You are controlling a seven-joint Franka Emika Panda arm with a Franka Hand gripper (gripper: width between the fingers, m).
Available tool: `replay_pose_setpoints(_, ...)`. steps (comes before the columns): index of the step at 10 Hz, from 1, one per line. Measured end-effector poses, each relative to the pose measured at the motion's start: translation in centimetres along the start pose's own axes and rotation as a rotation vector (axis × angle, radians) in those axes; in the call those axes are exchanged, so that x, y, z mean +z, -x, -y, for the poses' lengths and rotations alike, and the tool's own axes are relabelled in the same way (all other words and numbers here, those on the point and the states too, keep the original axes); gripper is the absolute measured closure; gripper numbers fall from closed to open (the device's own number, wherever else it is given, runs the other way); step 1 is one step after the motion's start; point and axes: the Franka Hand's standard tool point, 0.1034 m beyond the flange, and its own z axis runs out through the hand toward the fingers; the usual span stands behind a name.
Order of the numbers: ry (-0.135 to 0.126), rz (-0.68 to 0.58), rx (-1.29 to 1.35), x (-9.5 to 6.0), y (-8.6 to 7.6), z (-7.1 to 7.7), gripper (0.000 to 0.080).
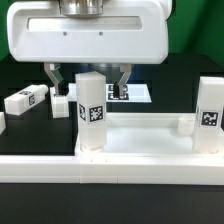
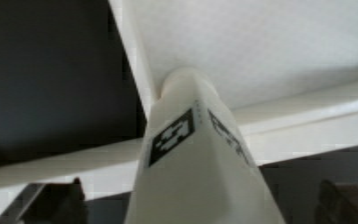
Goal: Assemble desk
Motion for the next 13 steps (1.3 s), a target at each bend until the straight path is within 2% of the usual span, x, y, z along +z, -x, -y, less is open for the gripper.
replay_pose_setpoints(4,0.005,0.001,-0.307,0.01,0.02,-0.12,0.015)
replay_pose_setpoints(6,0.011,0.004,-0.33,0.02,0.02,0.0,0.015)
replay_pose_setpoints(8,0.011,0.004,-0.329,0.02,0.03,-0.07,0.0416)
replay_pose_setpoints(9,0.011,0.005,-0.328,0.03,0.04,-0.05,0.0511)
replay_pose_setpoints(13,0.008,0.004,-0.2,0.06,0.05,-0.05,0.0511)
